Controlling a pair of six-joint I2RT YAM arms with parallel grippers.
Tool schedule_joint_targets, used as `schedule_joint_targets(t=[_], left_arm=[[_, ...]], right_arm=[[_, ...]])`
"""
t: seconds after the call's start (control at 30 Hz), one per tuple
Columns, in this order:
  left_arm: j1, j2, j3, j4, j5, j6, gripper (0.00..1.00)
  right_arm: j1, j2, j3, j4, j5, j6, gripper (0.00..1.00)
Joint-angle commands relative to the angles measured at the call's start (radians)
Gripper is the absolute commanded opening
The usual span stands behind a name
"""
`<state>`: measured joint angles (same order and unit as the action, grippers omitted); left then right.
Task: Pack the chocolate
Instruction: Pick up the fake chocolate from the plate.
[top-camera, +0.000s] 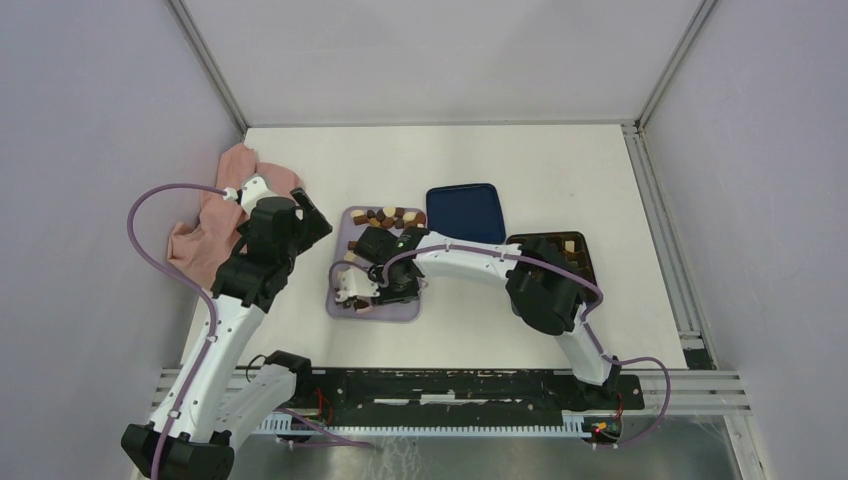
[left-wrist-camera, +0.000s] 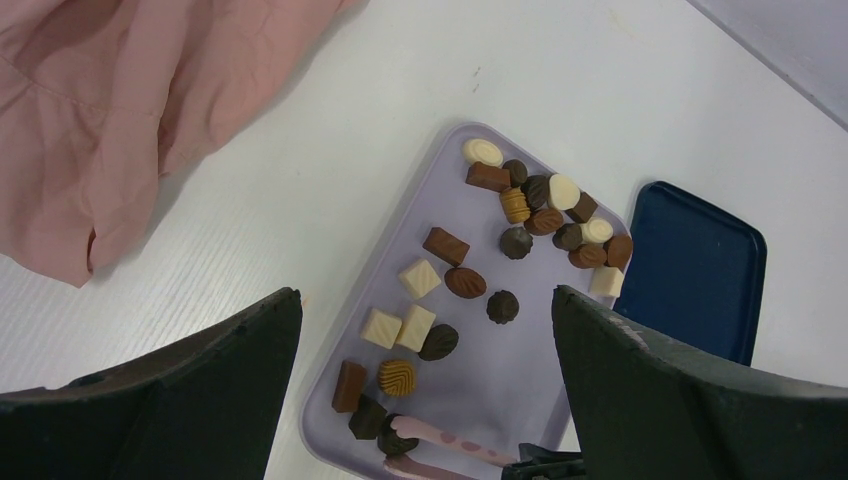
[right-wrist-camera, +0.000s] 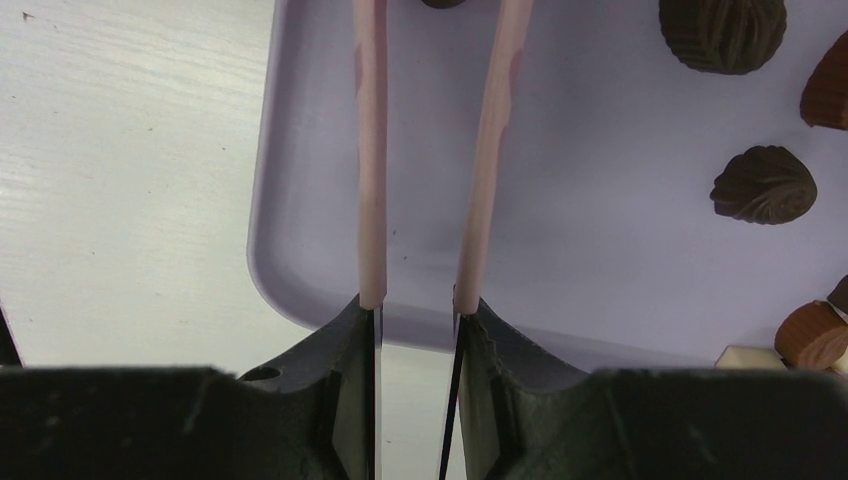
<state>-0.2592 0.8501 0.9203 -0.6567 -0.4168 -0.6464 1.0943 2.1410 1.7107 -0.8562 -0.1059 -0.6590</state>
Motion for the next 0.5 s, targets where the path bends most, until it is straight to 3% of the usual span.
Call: schedule_joint_targets(t=[0.0, 0.47], left_arm=[[0.004, -0.01, 0.002, 0.012, -0.004, -0.022, 1.0], [0.005, 0.001, -0.024, 0.042, 0.044, -0.049, 1.0]], right_arm=[[-0.029, -0.047, 0.019, 0.006, 0.021, 0.002, 0.28], [-0.131, -0.162, -0.137, 0.075, -0.034, 0.004, 0.26]])
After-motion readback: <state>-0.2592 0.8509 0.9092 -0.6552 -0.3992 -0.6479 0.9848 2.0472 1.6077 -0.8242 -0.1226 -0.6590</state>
